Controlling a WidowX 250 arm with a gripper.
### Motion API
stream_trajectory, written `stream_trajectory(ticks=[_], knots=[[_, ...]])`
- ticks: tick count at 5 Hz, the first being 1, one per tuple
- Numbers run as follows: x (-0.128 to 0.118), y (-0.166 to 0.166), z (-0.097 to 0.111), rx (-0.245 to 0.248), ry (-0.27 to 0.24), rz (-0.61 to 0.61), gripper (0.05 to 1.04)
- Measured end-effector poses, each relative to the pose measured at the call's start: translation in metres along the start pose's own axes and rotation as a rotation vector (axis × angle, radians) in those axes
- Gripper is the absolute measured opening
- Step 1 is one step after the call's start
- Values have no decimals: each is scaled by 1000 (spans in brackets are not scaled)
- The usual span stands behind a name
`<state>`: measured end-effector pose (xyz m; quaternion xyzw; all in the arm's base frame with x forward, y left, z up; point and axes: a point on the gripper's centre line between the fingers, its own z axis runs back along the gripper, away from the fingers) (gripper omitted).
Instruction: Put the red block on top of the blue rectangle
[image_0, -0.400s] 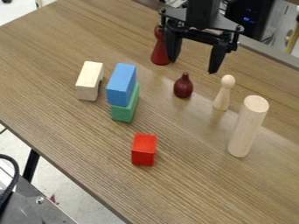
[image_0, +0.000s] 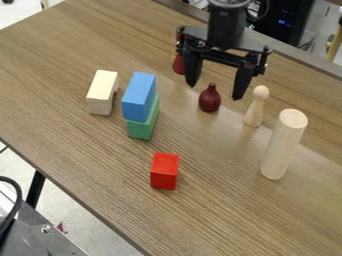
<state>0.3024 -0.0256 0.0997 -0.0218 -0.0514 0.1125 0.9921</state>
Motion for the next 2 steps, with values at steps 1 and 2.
stream_trajectory(ticks=[1, 2], knots=[[-14, 4, 4, -8, -15, -1, 1000], [-30, 9, 5, -10, -26, 1, 1000]])
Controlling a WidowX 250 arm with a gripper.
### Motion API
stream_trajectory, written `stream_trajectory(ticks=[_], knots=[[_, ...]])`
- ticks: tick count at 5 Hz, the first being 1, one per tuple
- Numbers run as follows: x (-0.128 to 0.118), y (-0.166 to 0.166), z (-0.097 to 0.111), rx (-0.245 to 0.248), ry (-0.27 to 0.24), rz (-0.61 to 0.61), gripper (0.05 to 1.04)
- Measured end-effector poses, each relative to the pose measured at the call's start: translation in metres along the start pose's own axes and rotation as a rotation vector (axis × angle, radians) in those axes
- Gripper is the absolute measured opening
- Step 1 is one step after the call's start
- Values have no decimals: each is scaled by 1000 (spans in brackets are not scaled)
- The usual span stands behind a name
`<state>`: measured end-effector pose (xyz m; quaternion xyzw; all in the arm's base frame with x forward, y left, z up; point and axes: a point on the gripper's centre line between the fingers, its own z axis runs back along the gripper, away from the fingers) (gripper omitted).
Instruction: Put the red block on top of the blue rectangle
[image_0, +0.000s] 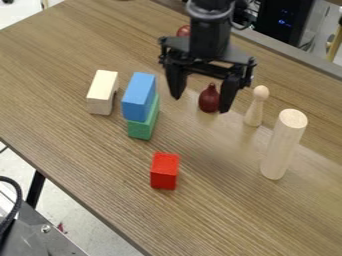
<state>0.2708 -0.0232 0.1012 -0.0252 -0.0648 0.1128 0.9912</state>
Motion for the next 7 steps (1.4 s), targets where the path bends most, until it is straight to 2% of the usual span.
stream_trajectory(ticks=[2, 3, 5, 7], knots=[[-20, 14, -22, 63, 5, 26, 1000], [-30, 20, -31, 88, 27, 13, 1000], [-47, 23, -37, 95, 65, 30, 1000], [-62, 18, -41, 95, 64, 33, 1000]])
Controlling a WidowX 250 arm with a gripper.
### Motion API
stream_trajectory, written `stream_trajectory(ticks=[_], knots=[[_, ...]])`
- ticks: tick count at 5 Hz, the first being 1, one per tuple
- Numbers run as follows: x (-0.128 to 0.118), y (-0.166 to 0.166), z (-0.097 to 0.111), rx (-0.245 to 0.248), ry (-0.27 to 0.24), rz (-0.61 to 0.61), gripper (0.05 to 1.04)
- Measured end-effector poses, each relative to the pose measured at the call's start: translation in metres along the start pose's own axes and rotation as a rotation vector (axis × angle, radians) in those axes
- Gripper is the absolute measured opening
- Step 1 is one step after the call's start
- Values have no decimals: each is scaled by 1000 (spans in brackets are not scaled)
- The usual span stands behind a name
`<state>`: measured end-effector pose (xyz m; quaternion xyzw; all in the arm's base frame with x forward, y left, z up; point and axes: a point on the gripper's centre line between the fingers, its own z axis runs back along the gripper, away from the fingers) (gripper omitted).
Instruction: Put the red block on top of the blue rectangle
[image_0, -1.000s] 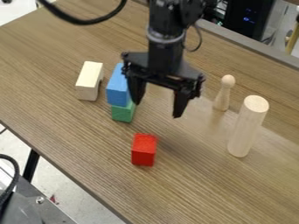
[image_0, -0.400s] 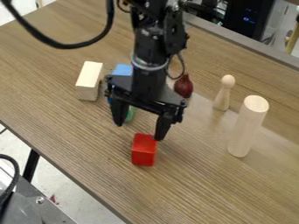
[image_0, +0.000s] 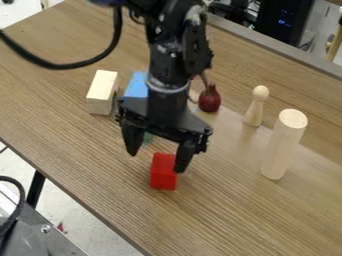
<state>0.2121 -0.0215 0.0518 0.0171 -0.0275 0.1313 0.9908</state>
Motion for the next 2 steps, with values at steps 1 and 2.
stream_trajectory(ticks=[1, 2], knots=[[-2, -3, -3, -4, -11, 2, 1000], [-3, -6, -16, 21, -7, 11, 964]])
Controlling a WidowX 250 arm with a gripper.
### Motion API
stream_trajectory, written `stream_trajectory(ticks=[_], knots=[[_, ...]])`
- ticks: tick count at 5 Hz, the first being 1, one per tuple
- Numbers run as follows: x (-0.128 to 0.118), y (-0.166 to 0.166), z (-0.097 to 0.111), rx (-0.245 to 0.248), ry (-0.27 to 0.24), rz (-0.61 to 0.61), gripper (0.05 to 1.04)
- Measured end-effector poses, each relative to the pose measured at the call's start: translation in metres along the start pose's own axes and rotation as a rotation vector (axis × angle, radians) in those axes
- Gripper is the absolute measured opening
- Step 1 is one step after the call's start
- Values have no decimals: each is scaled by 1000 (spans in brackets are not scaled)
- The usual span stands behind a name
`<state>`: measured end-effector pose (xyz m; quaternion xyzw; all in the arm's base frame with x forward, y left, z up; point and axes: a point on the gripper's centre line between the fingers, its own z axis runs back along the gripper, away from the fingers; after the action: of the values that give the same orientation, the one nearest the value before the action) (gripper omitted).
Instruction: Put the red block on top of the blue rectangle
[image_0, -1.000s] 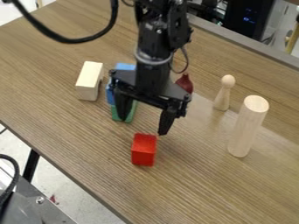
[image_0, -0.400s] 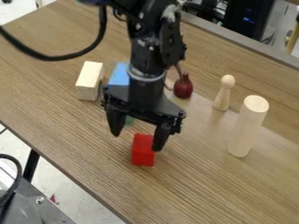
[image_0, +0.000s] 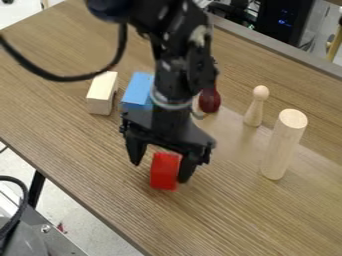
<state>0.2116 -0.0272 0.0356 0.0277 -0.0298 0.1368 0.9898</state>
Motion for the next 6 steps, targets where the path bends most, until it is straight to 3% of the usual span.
stream_trajectory(ticks=[1, 2, 3, 4, 5, 6], knots=[[1, 1, -13, 24, 10, 15, 665], [7, 1, -13, 22, 1, 30, 599], [8, 1, -10, 13, 21, 40, 599], [24, 8, 19, -19, -6, 50, 599], [37, 15, 42, -59, 19, 61, 598], [55, 27, 63, -102, 5, 115, 598]])
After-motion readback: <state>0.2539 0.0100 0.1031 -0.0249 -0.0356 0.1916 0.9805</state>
